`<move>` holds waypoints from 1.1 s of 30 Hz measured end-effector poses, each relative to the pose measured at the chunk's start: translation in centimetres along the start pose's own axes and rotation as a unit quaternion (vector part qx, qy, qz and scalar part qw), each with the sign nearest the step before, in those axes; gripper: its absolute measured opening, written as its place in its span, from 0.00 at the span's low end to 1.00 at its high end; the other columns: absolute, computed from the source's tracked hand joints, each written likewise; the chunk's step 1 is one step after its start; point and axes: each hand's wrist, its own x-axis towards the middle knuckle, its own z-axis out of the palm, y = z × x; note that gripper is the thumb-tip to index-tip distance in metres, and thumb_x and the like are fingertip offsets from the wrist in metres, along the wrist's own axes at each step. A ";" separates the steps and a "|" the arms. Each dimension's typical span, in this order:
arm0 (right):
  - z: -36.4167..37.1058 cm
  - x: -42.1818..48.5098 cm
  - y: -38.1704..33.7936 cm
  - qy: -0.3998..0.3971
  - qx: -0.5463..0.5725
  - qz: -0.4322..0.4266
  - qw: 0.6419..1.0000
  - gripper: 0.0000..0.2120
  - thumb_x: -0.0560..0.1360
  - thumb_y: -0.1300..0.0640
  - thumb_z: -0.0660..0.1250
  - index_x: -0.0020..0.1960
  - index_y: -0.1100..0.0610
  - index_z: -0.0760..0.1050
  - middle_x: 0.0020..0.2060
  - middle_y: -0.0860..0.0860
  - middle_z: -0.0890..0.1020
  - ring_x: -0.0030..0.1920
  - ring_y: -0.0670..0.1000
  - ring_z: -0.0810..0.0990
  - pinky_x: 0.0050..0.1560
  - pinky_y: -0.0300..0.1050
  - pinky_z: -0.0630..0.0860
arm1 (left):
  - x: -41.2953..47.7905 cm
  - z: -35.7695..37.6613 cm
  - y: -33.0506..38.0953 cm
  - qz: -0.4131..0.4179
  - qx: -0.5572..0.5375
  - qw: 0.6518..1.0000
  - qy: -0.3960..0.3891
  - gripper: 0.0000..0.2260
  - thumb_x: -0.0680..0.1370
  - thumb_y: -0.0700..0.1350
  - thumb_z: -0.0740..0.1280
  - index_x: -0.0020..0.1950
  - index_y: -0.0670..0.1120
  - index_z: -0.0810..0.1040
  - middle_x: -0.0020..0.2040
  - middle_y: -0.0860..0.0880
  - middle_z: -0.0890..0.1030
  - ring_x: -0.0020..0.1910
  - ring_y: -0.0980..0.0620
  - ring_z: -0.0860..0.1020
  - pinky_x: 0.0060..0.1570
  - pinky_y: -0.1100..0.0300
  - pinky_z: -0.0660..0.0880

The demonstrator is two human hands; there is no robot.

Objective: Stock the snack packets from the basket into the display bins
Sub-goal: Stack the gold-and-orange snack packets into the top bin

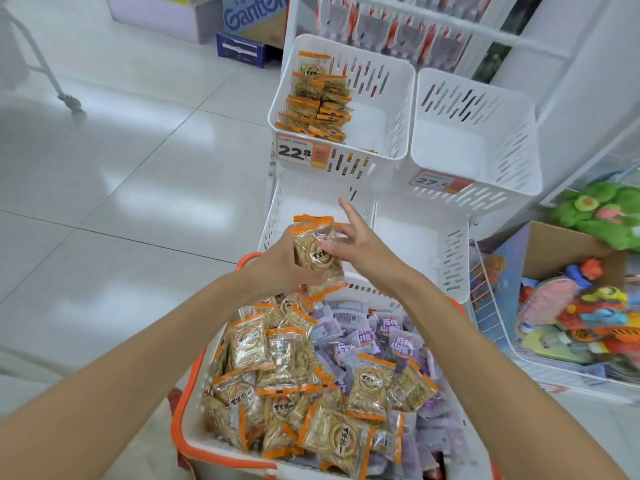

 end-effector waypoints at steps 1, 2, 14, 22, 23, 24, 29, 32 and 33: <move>-1.1 0.0 -1.1 -0.005 -0.014 -0.008 1.000 0.40 0.77 0.60 0.69 0.79 0.43 0.50 0.63 0.45 0.73 0.57 0.45 0.78 0.56 0.40 0.76 | 0.3 -0.3 0.8 0.001 0.041 0.999 0.000 0.44 0.70 0.42 0.78 0.77 0.51 0.55 0.51 0.44 0.82 0.46 0.47 0.83 0.48 0.50 0.82; -2.2 0.3 -2.1 -0.010 -0.038 -0.013 0.999 0.40 0.75 0.61 0.71 0.78 0.43 0.54 0.61 0.48 0.76 0.55 0.47 0.80 0.57 0.45 0.78 | 0.6 -0.7 1.8 0.003 0.068 0.998 0.000 0.45 0.71 0.41 0.77 0.78 0.51 0.50 0.47 0.46 0.81 0.41 0.51 0.82 0.44 0.56 0.81; -13.6 7.4 -13.2 0.087 -0.142 -0.093 0.982 0.16 0.72 0.64 0.75 0.56 0.60 0.75 0.45 0.53 0.83 0.41 0.48 0.82 0.40 0.43 0.81 | 12.2 -7.8 15.1 0.174 0.154 0.971 0.048 0.59 0.64 0.47 0.81 0.80 0.55 0.40 0.71 0.52 0.65 0.66 0.56 0.72 0.51 0.67 0.76; -16.3 19.6 -7.9 0.239 -0.429 -0.074 0.868 0.17 0.73 0.58 0.72 0.60 0.54 0.71 0.50 0.51 0.71 0.51 0.54 0.75 0.45 0.44 0.66 | 21.1 -12.9 12.6 0.113 0.588 0.791 0.129 0.58 0.56 0.85 0.47 0.79 0.57 0.39 0.81 0.53 0.46 0.79 0.51 0.40 0.73 0.35 0.38; -16.1 20.5 -7.0 0.183 -0.463 -0.047 0.866 0.17 0.74 0.57 0.72 0.60 0.54 0.71 0.51 0.51 0.70 0.52 0.55 0.75 0.47 0.45 0.67 | 21.4 -13.0 11.9 0.120 0.594 0.785 0.132 0.60 0.54 0.86 0.42 0.79 0.56 0.39 0.81 0.53 0.46 0.79 0.51 0.40 0.73 0.35 0.36; -16.0 21.1 -6.3 0.121 -0.472 -0.014 0.873 0.18 0.74 0.55 0.72 0.60 0.53 0.70 0.53 0.52 0.71 0.53 0.55 0.75 0.48 0.45 0.69 | 21.5 -13.0 11.5 0.129 0.596 0.780 0.141 0.60 0.53 0.86 0.39 0.79 0.56 0.39 0.81 0.53 0.47 0.79 0.52 0.40 0.73 0.35 0.36; -17.3 22.1 -6.3 -0.022 -0.277 0.092 0.956 0.19 0.72 0.41 0.73 0.59 0.46 0.74 0.64 0.49 0.72 0.59 0.49 0.75 0.60 0.47 0.73 | 21.6 -12.7 10.7 0.167 0.595 0.765 0.183 0.58 0.56 0.85 0.40 0.80 0.55 0.43 0.80 0.55 0.54 0.79 0.55 0.45 0.73 0.35 0.38; -16.5 22.3 -5.3 0.006 -0.275 0.048 0.960 0.18 0.73 0.44 0.72 0.60 0.46 0.73 0.65 0.49 0.73 0.62 0.50 0.75 0.66 0.53 0.72 | 21.5 -12.8 10.5 0.185 0.586 0.765 0.194 0.58 0.56 0.85 0.39 0.80 0.54 0.47 0.79 0.56 0.58 0.79 0.55 0.50 0.73 0.35 0.39; -16.2 22.1 -5.3 0.006 -0.257 0.053 0.965 0.20 0.74 0.45 0.73 0.62 0.46 0.72 0.65 0.48 0.74 0.62 0.50 0.75 0.66 0.52 0.73 | 21.5 -12.8 10.5 0.188 0.583 0.765 0.196 0.58 0.56 0.85 0.38 0.80 0.54 0.49 0.79 0.56 0.59 0.79 0.56 0.52 0.73 0.35 0.40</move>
